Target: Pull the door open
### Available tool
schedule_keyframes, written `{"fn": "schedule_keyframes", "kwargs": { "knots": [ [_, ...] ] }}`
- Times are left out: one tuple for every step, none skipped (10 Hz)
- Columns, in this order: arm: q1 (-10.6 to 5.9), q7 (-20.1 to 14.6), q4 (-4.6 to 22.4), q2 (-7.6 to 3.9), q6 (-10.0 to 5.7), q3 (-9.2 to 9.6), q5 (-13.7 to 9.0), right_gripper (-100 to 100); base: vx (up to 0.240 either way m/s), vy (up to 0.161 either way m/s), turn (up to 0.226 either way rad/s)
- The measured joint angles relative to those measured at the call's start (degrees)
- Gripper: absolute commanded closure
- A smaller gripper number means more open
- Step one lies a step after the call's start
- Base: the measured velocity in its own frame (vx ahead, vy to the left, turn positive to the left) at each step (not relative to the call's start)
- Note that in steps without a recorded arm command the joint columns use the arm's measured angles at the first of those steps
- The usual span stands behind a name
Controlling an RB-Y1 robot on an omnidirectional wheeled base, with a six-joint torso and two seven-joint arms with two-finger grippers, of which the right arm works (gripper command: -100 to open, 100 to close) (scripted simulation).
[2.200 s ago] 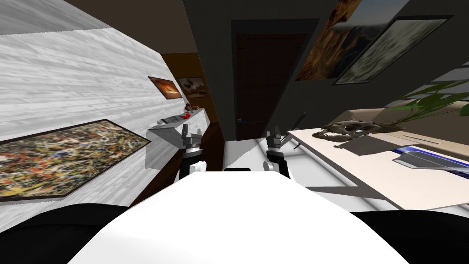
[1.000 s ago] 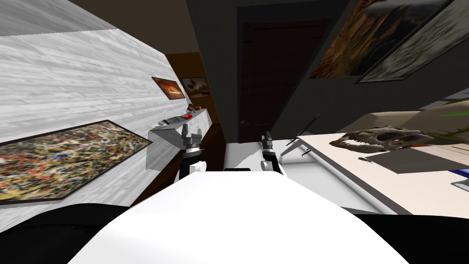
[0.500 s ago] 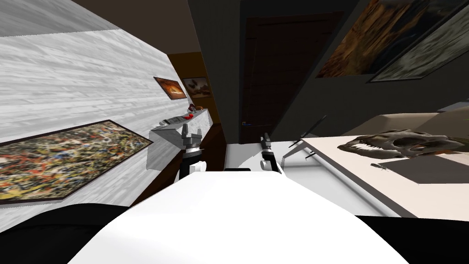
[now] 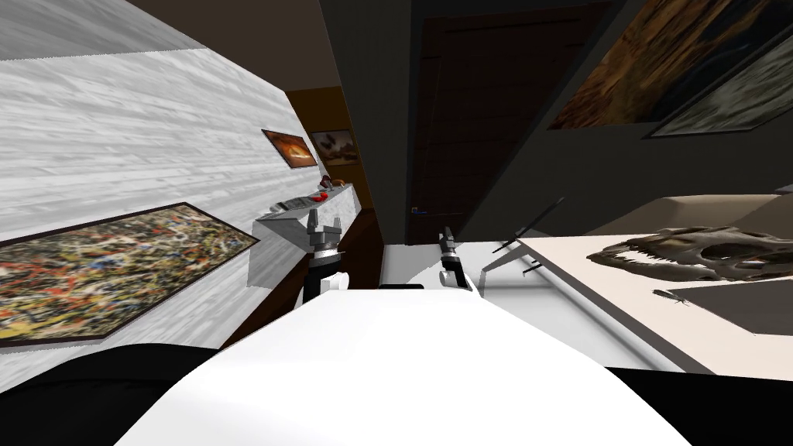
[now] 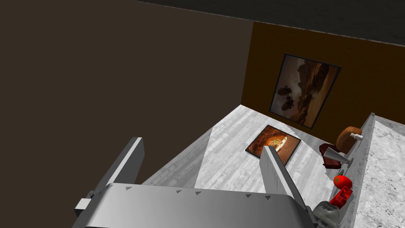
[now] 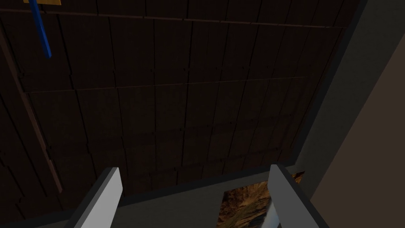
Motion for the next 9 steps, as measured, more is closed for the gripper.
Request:
{"fn": "schedule_keyframes", "kwargs": {
  "knots": [
    [-0.71,-0.4,1.5,-0.32,-0.17,-0.17,0.0,-100,0.101,0.008,0.046],
    [-1.31,-0.7,2.9,-0.55,-0.61,-0.27,0.0,-100,0.066,0.011,0.015],
    [-1.69,-0.8,4.0,-0.54,-0.87,-0.29,0.1,-100,0.055,0.015,0.034],
    [-2.43,-0.9,5.7,-0.68,-1.3,-0.4,0.1,-100,0.072,0.003,0.051],
    [-3.32,-1.2,7.6,-1.03,-1.82,-0.59,0.0,-100,0.106,-0.006,0.047],
    [-3.98,-1.5,9.4,-1.13,-2.44,-0.66,0.1,-100,0.074,0.006,0.019],
    [-4.27,-1.7,10.2,-1.28,-2.56,-0.73,0.1,-100,0.056,0.012,0.035],
    [-5.03,-1.9,12.3,-1.51,-3.09,-0.87,0.1,-100,0.081,0.013,0.054],
    [-5.55,-2.2,13.9,-1.66,-3.54,-0.95,0.1,-100,0.098,0.016,0.048]
  ]
}}
